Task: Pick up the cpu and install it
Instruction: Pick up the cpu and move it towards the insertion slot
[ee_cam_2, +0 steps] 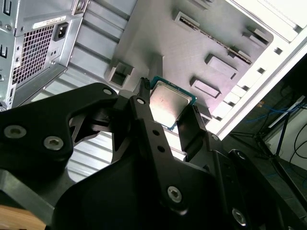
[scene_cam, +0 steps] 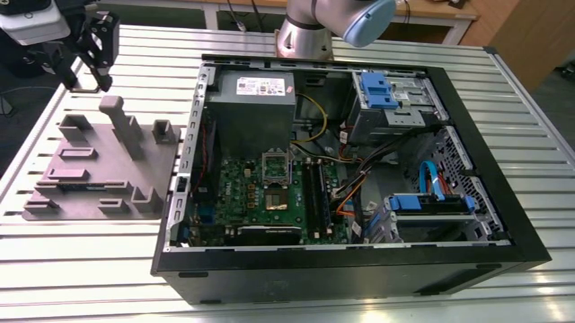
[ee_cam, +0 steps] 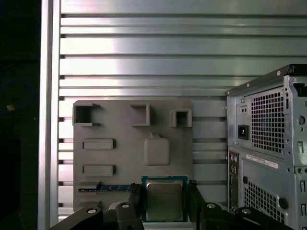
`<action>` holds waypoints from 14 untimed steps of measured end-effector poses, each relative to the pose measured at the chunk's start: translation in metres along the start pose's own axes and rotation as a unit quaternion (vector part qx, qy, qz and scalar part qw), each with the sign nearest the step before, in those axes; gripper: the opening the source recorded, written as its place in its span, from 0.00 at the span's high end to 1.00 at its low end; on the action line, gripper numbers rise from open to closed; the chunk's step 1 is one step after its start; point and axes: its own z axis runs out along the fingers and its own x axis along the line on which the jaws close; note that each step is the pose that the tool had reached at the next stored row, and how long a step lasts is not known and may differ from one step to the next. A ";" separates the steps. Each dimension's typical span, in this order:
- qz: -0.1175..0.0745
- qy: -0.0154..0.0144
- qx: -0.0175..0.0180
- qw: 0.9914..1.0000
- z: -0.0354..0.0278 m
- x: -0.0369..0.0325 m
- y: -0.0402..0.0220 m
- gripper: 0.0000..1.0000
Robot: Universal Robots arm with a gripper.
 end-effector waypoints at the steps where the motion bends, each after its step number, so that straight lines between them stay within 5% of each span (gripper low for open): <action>1: 0.000 0.000 0.000 1.000 0.0000 -0.0003 0.0000 0.53; 14: 0.000 0.000 0.000 1.000 0.0004 -0.0047 0.0001 0.53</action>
